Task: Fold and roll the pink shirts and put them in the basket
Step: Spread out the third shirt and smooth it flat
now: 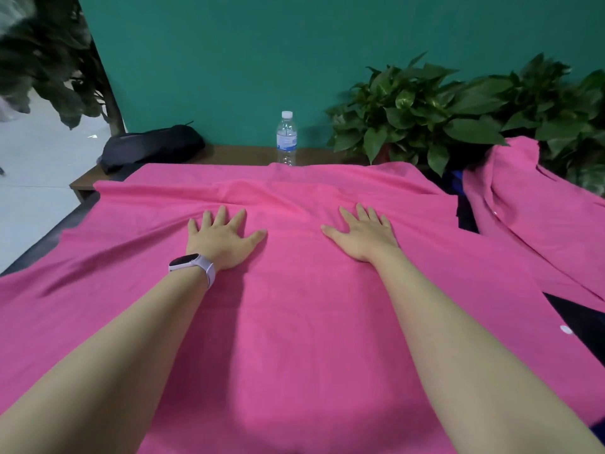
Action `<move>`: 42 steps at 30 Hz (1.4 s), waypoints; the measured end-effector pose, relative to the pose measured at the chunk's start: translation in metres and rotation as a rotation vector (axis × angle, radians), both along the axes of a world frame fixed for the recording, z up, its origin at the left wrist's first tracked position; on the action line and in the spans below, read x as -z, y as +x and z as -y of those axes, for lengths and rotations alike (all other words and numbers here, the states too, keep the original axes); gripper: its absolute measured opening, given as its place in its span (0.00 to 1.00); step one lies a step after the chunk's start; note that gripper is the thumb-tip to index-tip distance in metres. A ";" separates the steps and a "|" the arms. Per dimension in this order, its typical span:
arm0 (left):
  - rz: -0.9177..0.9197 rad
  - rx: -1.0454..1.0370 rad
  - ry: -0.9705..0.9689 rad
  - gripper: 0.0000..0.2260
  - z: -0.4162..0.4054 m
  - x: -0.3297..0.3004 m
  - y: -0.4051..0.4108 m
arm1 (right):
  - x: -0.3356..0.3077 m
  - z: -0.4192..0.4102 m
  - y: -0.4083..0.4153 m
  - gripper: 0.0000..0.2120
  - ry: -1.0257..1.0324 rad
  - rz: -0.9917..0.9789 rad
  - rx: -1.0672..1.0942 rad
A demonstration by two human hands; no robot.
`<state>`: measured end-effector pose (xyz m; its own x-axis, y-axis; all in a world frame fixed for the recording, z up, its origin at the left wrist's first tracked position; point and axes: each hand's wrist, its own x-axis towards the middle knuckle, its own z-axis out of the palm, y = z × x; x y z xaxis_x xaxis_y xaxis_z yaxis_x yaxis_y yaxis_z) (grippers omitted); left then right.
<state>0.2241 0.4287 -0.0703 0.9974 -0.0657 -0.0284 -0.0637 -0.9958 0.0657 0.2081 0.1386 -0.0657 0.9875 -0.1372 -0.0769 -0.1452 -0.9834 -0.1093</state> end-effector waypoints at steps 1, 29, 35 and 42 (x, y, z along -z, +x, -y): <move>0.002 0.005 0.001 0.38 0.003 0.001 0.016 | 0.001 0.003 0.014 0.44 0.003 0.006 0.002; 0.045 0.014 -0.021 0.40 0.028 0.009 0.214 | 0.000 0.034 0.230 0.43 0.016 0.073 -0.021; 0.050 0.015 -0.068 0.36 0.027 0.007 0.195 | 0.003 0.029 0.209 0.33 -0.032 0.311 -0.048; 0.488 0.063 -0.108 0.13 0.018 -0.010 0.130 | -0.005 0.022 0.153 0.27 -0.117 0.289 -0.073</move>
<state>0.3545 0.4104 -0.0608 0.8866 -0.1030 0.4509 -0.1724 -0.9782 0.1155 0.3610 0.1170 -0.0604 0.9737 -0.0570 0.2207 -0.0535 -0.9983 -0.0218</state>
